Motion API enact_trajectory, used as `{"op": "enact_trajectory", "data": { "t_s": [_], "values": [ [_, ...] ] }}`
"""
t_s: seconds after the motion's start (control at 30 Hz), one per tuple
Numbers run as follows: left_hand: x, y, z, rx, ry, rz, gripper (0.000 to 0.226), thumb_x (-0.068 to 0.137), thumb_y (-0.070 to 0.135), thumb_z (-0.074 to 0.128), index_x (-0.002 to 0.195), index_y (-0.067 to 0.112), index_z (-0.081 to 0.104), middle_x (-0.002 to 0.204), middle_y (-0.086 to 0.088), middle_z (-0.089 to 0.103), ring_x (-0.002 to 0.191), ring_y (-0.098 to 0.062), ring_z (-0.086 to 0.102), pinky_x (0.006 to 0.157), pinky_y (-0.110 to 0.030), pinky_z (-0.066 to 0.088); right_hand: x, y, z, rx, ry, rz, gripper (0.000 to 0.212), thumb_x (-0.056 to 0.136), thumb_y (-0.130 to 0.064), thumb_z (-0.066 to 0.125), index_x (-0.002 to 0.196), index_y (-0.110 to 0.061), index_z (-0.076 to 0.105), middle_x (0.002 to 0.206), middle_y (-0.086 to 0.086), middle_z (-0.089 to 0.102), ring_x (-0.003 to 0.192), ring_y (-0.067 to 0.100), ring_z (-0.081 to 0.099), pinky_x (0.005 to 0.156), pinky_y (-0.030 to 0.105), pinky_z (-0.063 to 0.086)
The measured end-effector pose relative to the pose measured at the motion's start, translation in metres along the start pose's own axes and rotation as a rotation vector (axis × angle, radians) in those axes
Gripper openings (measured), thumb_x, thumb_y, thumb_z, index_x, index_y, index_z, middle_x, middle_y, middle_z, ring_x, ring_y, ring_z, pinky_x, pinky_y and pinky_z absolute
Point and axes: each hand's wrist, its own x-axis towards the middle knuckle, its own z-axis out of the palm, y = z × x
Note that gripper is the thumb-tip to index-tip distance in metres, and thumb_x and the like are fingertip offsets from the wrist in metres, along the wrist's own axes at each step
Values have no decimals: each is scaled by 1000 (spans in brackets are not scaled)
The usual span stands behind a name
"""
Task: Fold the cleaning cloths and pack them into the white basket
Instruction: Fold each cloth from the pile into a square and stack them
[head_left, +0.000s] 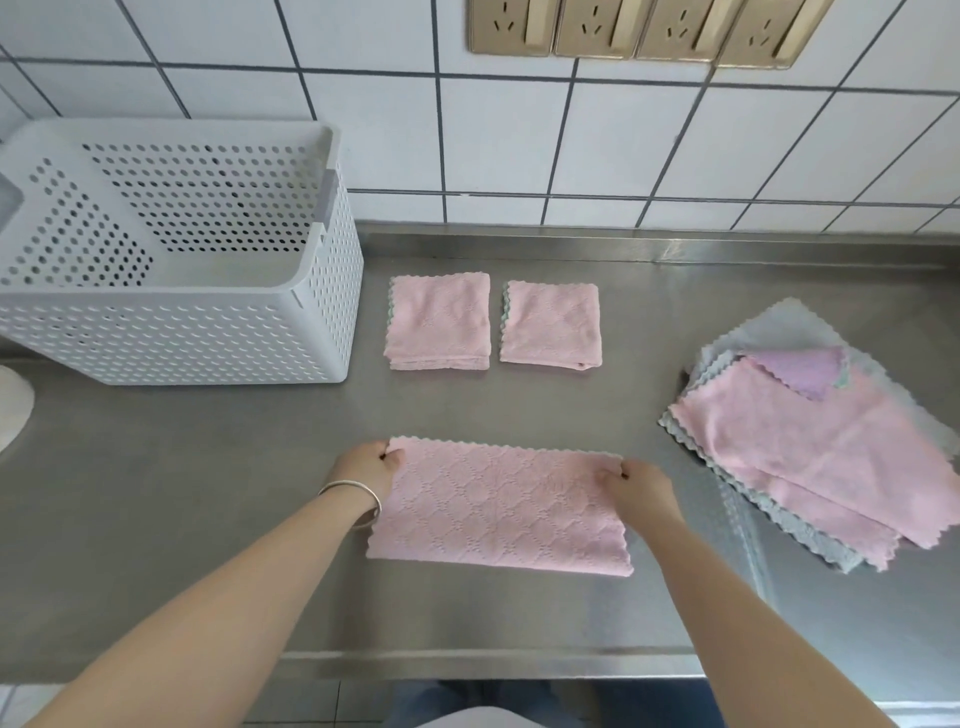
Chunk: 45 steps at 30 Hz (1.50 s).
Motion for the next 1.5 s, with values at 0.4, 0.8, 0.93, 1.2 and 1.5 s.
{"op": "enact_trajectory", "data": {
  "t_s": [0.4,0.8,0.93,1.2,1.5],
  "values": [
    [-27,12,23,334,458,325,53,63,28,76,110,14,57,111,-11,61,98,-33,61,73,-42,51,-35,1,13,85,142,140,34,88,-29,49,118,-15,42,110,11,63,98,30,58,77,34,42],
    [-59,40,88,812,-89,744,66,80,63,-2,135,37,-27,148,5,-35,131,-24,-41,110,-59,-13,-74,31,27,-185,55,298,51,80,-51,53,120,-19,47,115,2,56,109,21,50,92,36,39],
    [-54,43,85,794,-142,722,74,66,69,-6,133,45,-25,150,3,-34,131,-27,-42,110,-59,-15,-72,27,27,-292,12,316,51,86,-51,41,123,-18,54,123,3,52,117,22,44,92,35,37],
    [-62,70,66,694,-242,665,70,82,60,44,142,45,10,156,5,-18,141,-29,-23,113,-56,-10,-82,18,31,304,84,172,14,79,-10,51,69,-16,44,67,-1,48,61,14,43,53,25,34],
    [-90,108,12,-426,-348,243,27,92,32,50,71,17,59,59,3,48,51,-7,44,53,-21,35,-107,-41,73,76,575,-711,19,60,-12,48,74,-25,50,69,-5,54,70,16,39,59,26,31]
  ]
}}
